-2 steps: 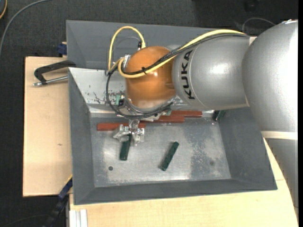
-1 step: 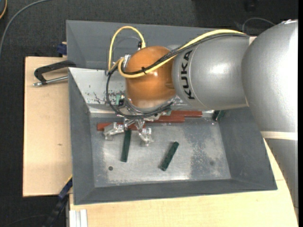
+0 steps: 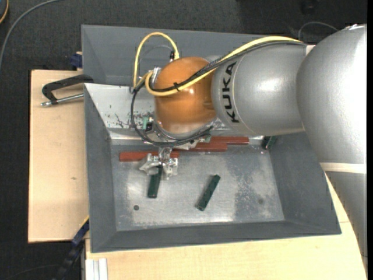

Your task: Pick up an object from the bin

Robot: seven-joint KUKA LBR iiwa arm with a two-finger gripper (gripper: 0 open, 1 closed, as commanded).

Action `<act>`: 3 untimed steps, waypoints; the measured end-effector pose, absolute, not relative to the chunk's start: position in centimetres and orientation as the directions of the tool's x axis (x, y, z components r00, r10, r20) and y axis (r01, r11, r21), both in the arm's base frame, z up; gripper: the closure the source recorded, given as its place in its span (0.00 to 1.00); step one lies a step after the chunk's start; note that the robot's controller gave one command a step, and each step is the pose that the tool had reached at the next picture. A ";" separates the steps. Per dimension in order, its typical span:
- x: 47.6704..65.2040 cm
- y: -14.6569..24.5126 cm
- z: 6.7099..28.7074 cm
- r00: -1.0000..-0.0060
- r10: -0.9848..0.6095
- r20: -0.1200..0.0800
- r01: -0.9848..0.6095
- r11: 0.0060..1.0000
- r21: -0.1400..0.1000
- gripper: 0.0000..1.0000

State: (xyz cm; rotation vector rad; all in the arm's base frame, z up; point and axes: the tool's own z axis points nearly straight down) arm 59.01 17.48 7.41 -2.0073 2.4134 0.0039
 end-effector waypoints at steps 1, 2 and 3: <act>56.1 15.9 19.0 -0.184 -0.983 -0.008 -0.983 0.184 -0.012 1.00; 55.8 16.0 24.0 -0.203 -0.979 -0.006 -0.979 0.203 -0.005 1.00; 56.3 18.3 26.0 -0.252 -0.968 -0.009 -0.968 0.252 -0.007 1.00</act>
Offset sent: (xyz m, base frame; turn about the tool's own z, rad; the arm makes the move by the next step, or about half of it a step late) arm -0.0314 -0.0172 0.1100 -0.0016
